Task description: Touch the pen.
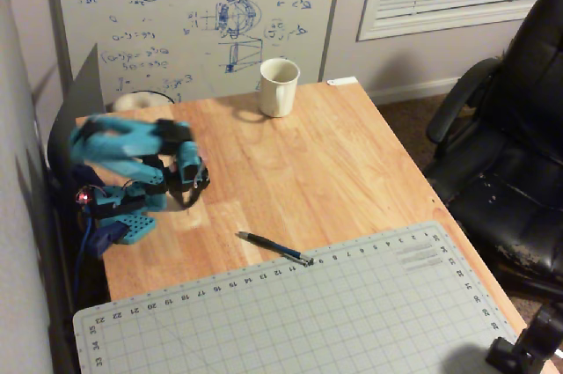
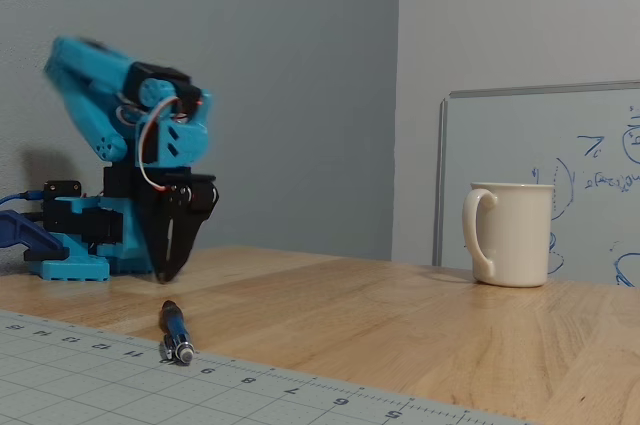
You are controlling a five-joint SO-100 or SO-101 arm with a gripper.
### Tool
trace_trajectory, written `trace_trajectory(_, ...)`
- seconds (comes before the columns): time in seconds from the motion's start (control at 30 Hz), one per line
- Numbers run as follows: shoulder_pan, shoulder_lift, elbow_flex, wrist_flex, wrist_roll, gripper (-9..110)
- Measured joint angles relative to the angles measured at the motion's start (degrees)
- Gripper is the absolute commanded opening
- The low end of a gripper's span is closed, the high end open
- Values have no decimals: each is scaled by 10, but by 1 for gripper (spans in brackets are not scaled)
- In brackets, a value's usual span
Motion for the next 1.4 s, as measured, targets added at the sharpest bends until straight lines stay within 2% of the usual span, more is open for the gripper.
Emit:
trace_trajectory(0.1,-4,196,56,6,0,1)
trace_trajectory(0.17,-3,242,70,6,0,1)
trace_trajectory(0.77,-3,313,61,3,0,1)
trace_trajectory(0.97,-3,315,23,-56,0,0)
trace_trajectory(1.17,8,200,6,-201,0,0)
trace_trajectory(1.4,79,-77,-116,-375,0,0)
